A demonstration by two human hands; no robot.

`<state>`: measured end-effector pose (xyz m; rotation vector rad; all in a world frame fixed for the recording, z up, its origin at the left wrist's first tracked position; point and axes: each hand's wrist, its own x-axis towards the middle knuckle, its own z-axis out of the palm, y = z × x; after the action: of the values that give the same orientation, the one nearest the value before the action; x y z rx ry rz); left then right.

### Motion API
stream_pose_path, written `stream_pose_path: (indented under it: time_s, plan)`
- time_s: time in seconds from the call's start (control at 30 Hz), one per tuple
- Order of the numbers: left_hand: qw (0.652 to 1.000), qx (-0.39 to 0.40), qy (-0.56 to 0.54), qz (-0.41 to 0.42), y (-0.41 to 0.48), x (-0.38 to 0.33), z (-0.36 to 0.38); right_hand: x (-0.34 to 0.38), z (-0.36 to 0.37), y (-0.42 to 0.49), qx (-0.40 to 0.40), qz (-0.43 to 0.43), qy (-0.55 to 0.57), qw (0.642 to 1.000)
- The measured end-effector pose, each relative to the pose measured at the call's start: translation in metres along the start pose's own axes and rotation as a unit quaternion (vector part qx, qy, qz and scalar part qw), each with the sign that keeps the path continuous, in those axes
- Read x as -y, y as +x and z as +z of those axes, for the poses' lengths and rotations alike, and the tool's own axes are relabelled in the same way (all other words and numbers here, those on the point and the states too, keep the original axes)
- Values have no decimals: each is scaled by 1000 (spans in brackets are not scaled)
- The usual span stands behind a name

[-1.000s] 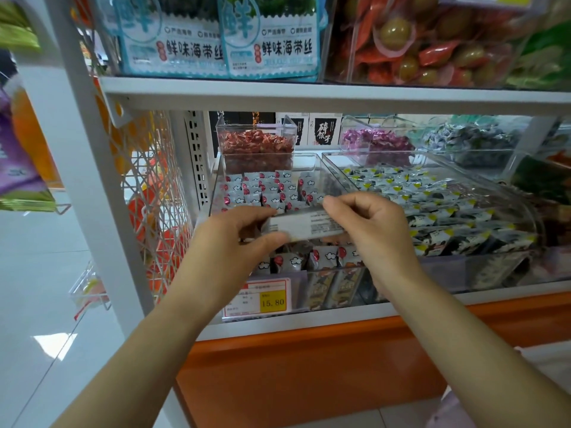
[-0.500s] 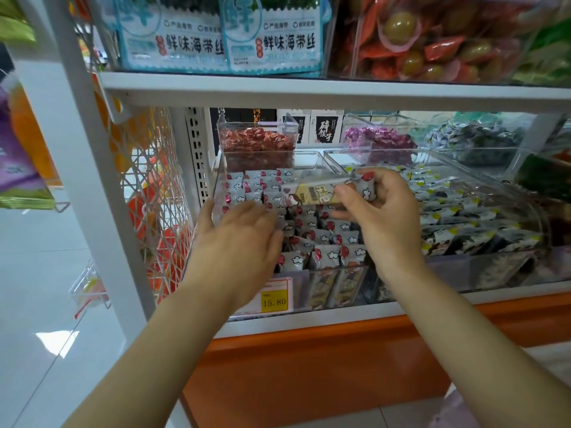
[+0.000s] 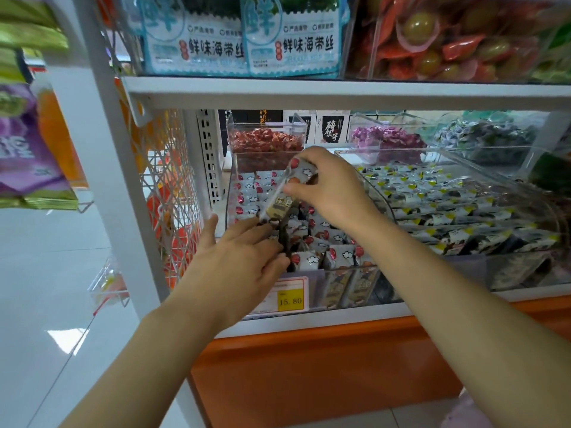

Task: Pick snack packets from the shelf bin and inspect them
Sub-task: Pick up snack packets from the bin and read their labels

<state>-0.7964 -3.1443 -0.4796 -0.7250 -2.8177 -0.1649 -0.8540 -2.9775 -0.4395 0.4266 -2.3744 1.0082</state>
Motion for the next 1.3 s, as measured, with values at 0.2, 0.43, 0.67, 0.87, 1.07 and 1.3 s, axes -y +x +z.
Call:
stream_pose_path:
  time_s: [0.2,0.43,0.67,0.87,1.07,1.3]
  plan:
    - [1000,-16,24,11,-2,4,1,1,28,10,93,-22,-129,987]
    - [994,-109,9,-14,-3,16,-10,-10,29,12,275,-49,-259,924]
    - [995,-96,-5,-30,-2,23,-7,-18,31,37,114,29,-53,992]
    - [994,-101,-30,-36,-2,21,-7,-23,54,45,186,-8,-222,957]
    - [980,-177,-55,-70,-2,19,-12,-10,21,30,8,37,46,998]
    - [945,-260,-192,-53,-1,-1,-19,4,-25,-20,-109,81,241,961]
